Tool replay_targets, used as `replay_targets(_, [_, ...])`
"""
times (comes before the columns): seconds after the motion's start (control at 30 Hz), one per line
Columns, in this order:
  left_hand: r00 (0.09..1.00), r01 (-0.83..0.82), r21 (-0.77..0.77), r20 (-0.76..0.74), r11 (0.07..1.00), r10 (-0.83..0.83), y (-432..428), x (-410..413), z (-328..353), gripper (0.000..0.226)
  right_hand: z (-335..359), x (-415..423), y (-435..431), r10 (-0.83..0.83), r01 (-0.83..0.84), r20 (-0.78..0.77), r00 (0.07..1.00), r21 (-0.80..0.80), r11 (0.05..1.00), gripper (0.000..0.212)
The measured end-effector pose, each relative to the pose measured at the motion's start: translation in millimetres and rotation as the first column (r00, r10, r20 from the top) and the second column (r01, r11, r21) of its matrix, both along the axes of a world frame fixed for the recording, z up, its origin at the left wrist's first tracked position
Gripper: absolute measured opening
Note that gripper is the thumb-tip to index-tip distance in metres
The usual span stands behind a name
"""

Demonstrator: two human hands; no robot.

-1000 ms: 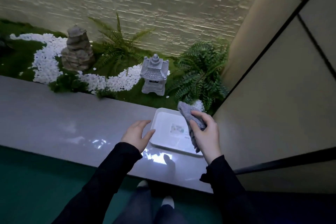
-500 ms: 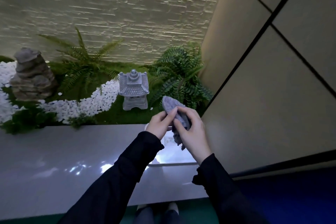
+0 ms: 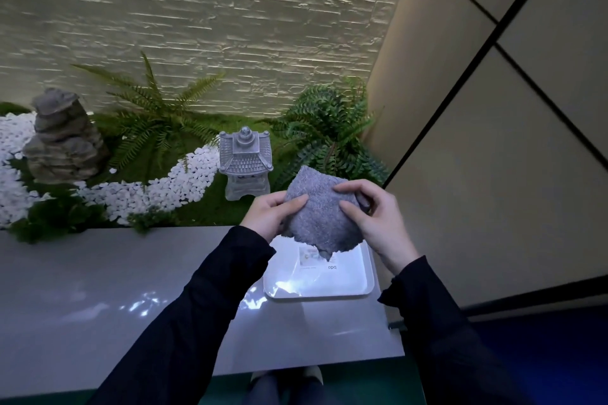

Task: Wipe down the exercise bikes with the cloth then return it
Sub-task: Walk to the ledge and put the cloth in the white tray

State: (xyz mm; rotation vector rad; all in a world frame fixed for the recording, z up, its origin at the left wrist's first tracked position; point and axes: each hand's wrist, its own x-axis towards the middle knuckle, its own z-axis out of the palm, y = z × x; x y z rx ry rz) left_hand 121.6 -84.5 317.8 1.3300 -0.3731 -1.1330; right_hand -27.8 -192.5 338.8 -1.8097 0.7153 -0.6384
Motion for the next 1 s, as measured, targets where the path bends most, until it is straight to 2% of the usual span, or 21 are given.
replay_targets(0.13, [1.0, 0.022, -0.023, 0.001, 0.999, -0.022, -4, 5, -1, 0.011, -1, -3, -7, 0.036, -0.039, 0.04, 0.999, 0.063, 0.997, 0.03])
replay_targets(0.27, [1.0, 0.003, 0.018, 0.0, 1.0, -0.003, -7, 0, -8, 0.013, -14, -3, -8, -0.069, 0.067, -0.003, 0.998, 0.295, 0.953, 0.049])
replay_targets(0.37, [1.0, -0.014, 0.039, 0.022, 0.999, 0.013, -6, 1, -10, 0.015, -18, -9, -16, -0.092, 0.083, 0.009, 0.996, 0.345, 0.935, 0.036])
replay_targets(0.47, [0.997, -0.025, 0.048, 0.081, 0.999, 0.021, -9, 0, -7, 0.014, -18, -13, -24, -0.117, 0.081, 0.074, 0.99, 0.375, 0.924, 0.032])
replay_targets(0.57, [0.999, -0.035, -0.005, 0.03, 0.999, 0.035, -13, -9, -5, 0.014, -21, -13, -29, -0.19, 0.122, 0.105, 0.976, 0.456, 0.881, 0.028])
replay_targets(0.63, [0.999, -0.034, -0.063, -0.029, 0.997, 0.033, -14, -15, -3, 0.015, -27, -13, -31, -0.229, 0.106, 0.131, 0.965, 0.601, 0.792, 0.025])
replay_targets(0.73, [0.986, -0.008, -0.182, -0.165, 0.983, -0.023, -18, -23, 2, 0.029, -37, -11, -24, -0.229, -0.012, 0.168, 0.959, 0.831, 0.556, 0.036])
replay_targets(0.87, [0.967, -0.011, -0.209, -0.25, 0.978, -0.042, -25, -38, 1, 0.04, -55, -14, -6, -0.206, -0.159, 0.236, 0.95, 0.929, 0.333, 0.046])
replay_targets(0.93, [0.966, -0.014, -0.182, -0.256, 0.983, -0.034, -27, -43, -4, 0.037, -60, -16, -2, -0.267, -0.179, 0.262, 0.928, 0.938, 0.297, 0.043])
replay_targets(1.0, [0.974, -0.023, -0.124, -0.226, 0.992, -0.005, -28, -45, -10, 0.034, -64, -17, -4, -0.354, -0.124, 0.254, 0.9, 0.928, 0.351, 0.038])
